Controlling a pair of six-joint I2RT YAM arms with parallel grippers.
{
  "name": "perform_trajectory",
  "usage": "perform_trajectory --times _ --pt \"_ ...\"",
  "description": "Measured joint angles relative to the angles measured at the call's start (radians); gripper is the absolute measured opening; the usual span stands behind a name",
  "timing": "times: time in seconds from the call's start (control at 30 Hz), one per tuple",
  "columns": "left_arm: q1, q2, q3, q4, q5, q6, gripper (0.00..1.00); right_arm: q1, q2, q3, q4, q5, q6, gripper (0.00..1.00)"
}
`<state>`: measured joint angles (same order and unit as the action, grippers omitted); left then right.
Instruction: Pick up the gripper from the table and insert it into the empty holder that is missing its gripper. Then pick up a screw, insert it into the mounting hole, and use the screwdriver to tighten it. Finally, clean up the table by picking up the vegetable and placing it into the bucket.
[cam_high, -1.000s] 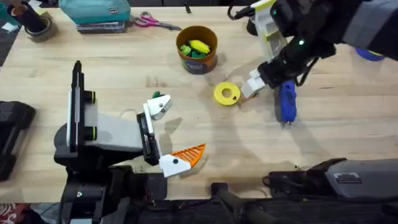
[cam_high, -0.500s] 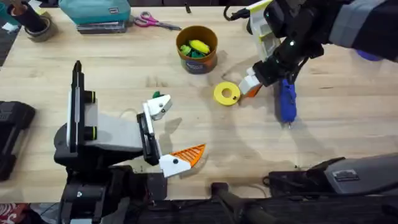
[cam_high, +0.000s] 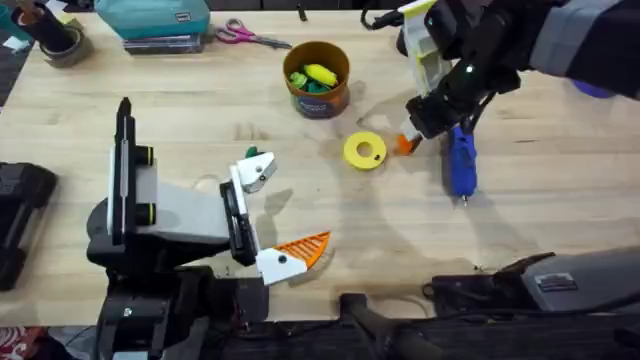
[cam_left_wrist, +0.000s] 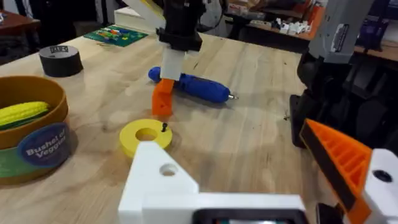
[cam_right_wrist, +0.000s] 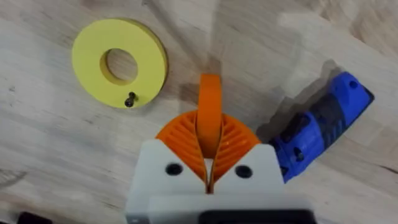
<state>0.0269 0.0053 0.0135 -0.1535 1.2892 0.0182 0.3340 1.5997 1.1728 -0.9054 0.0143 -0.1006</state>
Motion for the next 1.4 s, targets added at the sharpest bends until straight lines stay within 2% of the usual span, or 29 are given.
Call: perform_trajectory --times 0.27,0.47,0.67,0.9,1.17,1.4 --pt "0.0 0.0 0.0 0.0 0.0 0.0 0.986 0.0 -0.004 0.0 -0.017 0.0 0.01 0.01" --pt "0.0 0.0 0.0 0.0 0.0 0.0 0.985 0.0 -0.045 0.045 -0.153 0.0 0.071 0.01" --pt "0.0 0.0 0.0 0.0 0.0 0.0 0.986 0.0 -0.149 0.178 -0.209 0.0 0.145 0.009" --pt "0.0 0.0 0.0 0.0 0.0 0.0 0.986 0.0 -0.296 0.191 -0.169 -0.018 0.203 0.009" --pt "0.0 0.0 0.0 0.0 0.0 0.0 0.986 0.0 -0.387 0.181 -0.044 -0.195 0.224 0.009" --pt "0.0 0.0 0.0 0.0 0.0 0.0 0.986 0.0 -0.467 0.032 0.195 -0.41 0.276 0.009"
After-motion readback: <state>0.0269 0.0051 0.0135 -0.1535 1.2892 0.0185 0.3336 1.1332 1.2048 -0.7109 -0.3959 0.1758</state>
